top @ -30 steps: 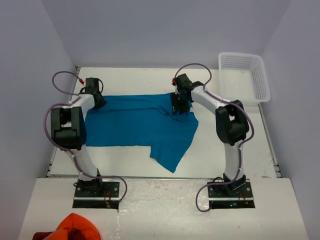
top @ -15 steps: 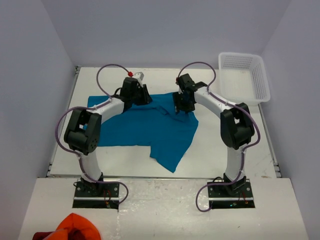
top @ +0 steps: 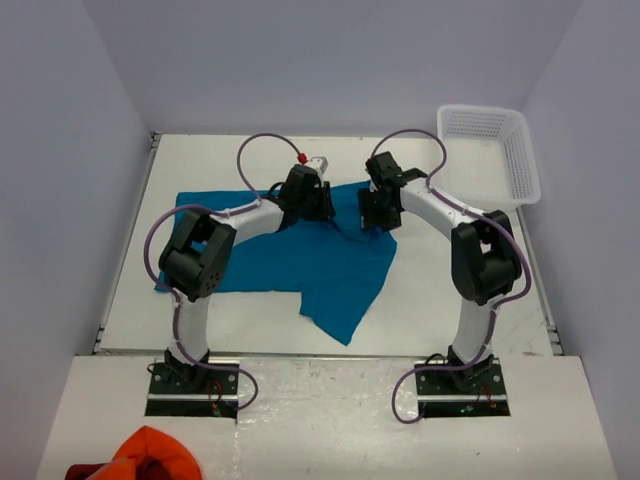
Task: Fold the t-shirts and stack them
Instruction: Fold the flattened tshirt in 1/3 of the way
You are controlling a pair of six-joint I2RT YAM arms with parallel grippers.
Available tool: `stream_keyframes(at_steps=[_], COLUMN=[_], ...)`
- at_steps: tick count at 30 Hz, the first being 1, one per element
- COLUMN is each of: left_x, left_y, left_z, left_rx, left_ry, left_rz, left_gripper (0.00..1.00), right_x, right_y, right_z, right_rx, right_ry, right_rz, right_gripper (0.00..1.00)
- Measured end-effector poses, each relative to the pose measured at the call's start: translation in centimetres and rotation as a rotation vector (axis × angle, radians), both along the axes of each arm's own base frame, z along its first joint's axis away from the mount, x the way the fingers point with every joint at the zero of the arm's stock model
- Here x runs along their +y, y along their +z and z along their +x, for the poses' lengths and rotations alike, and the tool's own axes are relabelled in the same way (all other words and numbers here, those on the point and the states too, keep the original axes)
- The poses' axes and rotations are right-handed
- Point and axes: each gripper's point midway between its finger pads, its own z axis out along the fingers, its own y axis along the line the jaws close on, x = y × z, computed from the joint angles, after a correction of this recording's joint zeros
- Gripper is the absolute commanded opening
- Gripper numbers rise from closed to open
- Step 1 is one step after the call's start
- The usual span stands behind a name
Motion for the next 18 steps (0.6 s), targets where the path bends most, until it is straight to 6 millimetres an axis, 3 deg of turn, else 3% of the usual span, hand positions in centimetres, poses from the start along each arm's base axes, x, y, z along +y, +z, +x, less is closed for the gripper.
stream_keyframes(at_steps=[4,13,18], left_x=[-0.9,0.8,0.5], left_y=[0.2,-1.5,-2.1], left_z=[0.0,-1.1,-2.2], left_rx=[-0.010,0.023,0.035], left_ry=[-0.004,0.067,0.070], left_rz=[0.011,0.145,0.185], left_gripper=[0.34,0.33,0.33], right_x=[-0.8,-1.5,-1.5], right_y=[-0.8,-0.4,-0.3], right_z=[-0.6,-0.9,-0.9], right_rx=[0.021,0.001,-0.008], right_ry=[-0.014,-0.033,-0.038], right_rz=[-0.017,-0.012,-0.002], right_gripper=[0.57,0.57,0.57])
